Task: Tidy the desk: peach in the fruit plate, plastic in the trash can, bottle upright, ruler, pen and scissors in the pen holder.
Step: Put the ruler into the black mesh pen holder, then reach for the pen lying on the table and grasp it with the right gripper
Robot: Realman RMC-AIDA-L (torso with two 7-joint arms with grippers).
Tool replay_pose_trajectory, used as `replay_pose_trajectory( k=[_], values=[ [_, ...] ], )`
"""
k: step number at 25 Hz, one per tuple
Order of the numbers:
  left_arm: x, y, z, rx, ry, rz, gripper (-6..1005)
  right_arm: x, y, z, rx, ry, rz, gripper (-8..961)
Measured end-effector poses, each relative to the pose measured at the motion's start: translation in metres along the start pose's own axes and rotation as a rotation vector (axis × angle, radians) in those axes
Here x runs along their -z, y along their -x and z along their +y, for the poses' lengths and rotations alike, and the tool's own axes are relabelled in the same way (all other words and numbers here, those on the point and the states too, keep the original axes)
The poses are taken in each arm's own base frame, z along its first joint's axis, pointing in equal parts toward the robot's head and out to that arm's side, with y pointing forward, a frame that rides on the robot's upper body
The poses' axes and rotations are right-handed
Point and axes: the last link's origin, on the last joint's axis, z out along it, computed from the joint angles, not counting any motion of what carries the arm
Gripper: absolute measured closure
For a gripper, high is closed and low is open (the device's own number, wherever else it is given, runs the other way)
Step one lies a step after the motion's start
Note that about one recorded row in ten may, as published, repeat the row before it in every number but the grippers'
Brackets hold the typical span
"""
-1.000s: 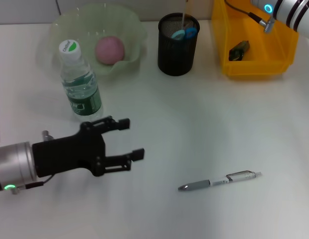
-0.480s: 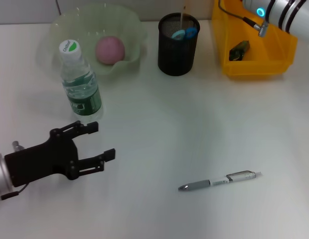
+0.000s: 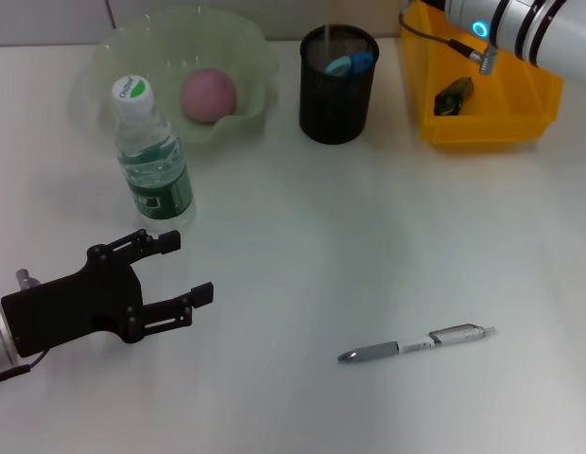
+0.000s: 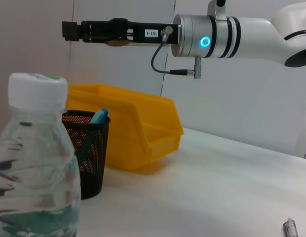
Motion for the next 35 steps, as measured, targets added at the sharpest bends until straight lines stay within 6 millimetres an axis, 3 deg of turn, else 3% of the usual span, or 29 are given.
replay_pose_trajectory(
  k=[3,9,12,20,22,26,35],
  values=[
    [0.000,0.000,0.000,-0.001,0.002,0.000,156,0.001,0.000,-0.001,0.000,-0.003,-0.001,467],
    [-0.001,-0.001,0.000,-0.003,0.004,0.001,156,0.004,0.003,-0.002,-0.002,0.009,-0.022,264],
    [-0.002,-0.001,0.000,-0.003,0.010,-0.001,157,0.014,0.009,-0.004,-0.039,0.047,-0.071,227],
    [-0.003,-0.005,0.002,0.001,0.034,0.011,157,0.090,0.036,0.009,-0.123,0.382,-0.178,190],
    [-0.004,-0.005,0.002,-0.001,0.038,0.011,157,0.108,0.040,0.016,-0.108,0.477,-0.109,189],
    [-0.007,-0.005,0.003,0.006,0.060,-0.007,157,0.126,0.040,0.025,-0.067,0.592,0.142,189],
    [-0.014,-0.006,0.003,0.012,0.086,-0.030,156,0.140,0.029,0.033,0.048,0.710,0.696,188]
  ],
)
